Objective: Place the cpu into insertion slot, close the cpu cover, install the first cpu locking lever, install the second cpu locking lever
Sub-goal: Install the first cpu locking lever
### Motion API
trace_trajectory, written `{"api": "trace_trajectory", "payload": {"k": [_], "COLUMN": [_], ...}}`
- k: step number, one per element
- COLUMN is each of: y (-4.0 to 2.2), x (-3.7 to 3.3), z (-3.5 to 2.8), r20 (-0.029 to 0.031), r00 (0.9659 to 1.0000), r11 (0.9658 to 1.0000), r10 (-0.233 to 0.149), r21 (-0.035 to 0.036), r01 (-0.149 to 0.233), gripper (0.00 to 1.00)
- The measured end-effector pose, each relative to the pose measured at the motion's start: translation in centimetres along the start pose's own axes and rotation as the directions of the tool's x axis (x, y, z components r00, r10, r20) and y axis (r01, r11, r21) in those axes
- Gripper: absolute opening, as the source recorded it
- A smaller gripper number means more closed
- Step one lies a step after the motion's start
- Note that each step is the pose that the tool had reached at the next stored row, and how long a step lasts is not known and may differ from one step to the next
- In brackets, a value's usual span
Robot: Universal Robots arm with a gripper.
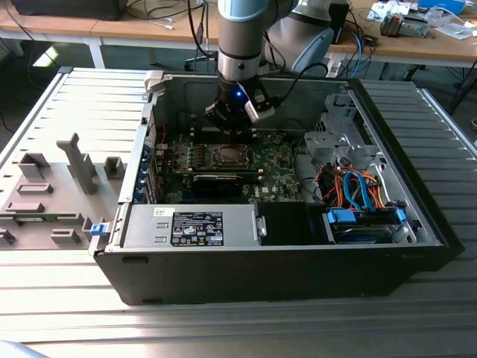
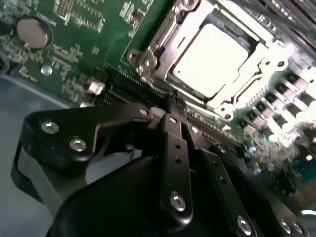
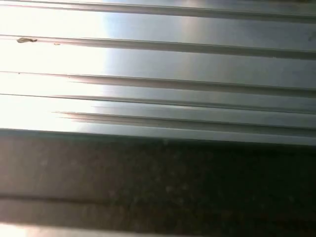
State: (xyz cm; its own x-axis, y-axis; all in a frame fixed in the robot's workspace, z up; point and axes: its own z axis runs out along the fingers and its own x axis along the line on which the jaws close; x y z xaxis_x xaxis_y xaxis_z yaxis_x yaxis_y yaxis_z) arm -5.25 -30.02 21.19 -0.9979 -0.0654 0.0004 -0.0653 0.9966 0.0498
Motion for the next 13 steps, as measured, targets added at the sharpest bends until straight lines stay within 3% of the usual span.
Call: {"api": "trace_trajectory", "payload": {"k": [2, 5, 13], "y": [0.02, -0.18, -2.22], "x": [0.01, 0.02, 0.14], "z": [-0.36, -0.43, -0.47], "r20": [-0.0001, -0.0001, -0.0009], "r00": [1.0000, 1.0000, 1.0000], "r11": [1.0000, 1.0000, 1.0000], "r10": [0.000, 0.000, 0.000], "r21": [0.0001, 0.0001, 0.0001], "r01": [0.000, 0.000, 0.000], "gripper": [0.11, 0.11, 0.11]}}
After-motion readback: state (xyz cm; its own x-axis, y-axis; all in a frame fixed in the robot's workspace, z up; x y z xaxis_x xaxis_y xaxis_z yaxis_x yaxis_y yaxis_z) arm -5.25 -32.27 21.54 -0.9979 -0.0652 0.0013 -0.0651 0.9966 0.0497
